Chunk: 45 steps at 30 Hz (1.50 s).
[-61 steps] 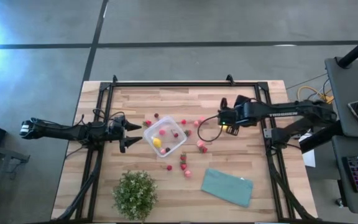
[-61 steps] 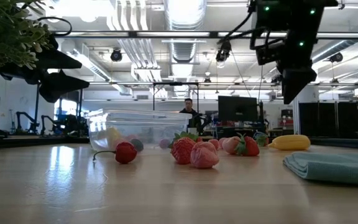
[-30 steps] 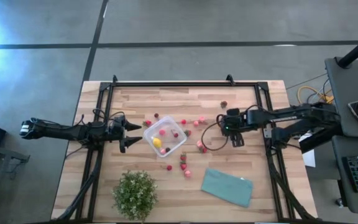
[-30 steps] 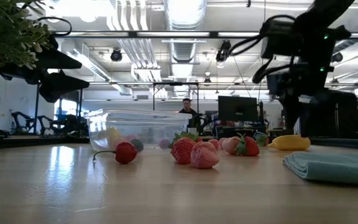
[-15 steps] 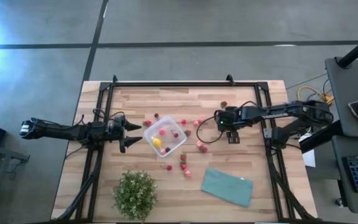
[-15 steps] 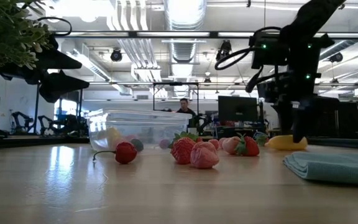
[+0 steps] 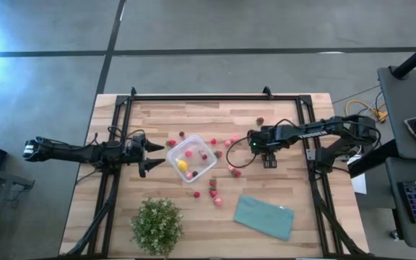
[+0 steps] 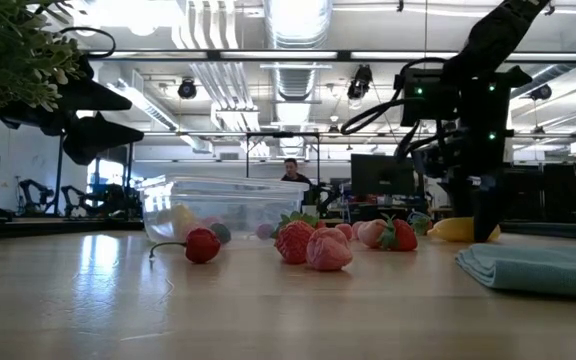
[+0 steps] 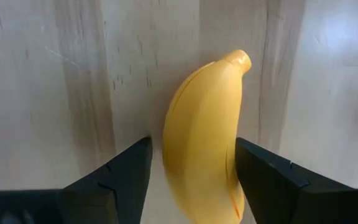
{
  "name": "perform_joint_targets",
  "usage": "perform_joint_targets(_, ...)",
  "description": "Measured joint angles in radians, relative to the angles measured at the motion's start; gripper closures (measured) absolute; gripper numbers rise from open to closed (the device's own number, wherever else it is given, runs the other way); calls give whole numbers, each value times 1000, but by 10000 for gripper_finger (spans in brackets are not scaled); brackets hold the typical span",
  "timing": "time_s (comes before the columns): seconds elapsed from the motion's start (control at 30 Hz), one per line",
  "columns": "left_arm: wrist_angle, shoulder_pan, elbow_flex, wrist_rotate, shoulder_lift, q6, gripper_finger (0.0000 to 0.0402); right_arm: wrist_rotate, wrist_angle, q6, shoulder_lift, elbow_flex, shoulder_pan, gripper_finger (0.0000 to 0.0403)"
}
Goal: Pick and placing Produce into tupperware
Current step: Put the yellow banana into the transparent bin
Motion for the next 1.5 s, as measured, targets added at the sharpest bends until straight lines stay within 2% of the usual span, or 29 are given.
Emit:
perform_joint_targets(0.4, 0, 0, 0, 0, 1, 0, 109, -3, -7, 42, -5, 68, 0, 252)
perform_joint_targets(0.7, 0, 0, 0, 0, 2, 0, 109, -13, -81, 65, -6, 220, 0, 249)
perform_joint_targets(0.9, 0, 0, 0, 0, 1, 0, 109, -146, -88, 121, 12, 417, 0, 248)
perform_joint_targets(1.03, 0, 0, 0, 0, 1, 0, 109, -210, -88, 113, 105, 574, 9, 252)
perform_joint_targets(1.33, 0, 0, 0, 0, 1, 0, 109, -419, -114, 107, 449, 962, 35, 247)
perform_joint_targets(1.5, 0, 0, 0, 0, 1, 0, 109, -448, -175, 109, 629, 1159, 38, 248)
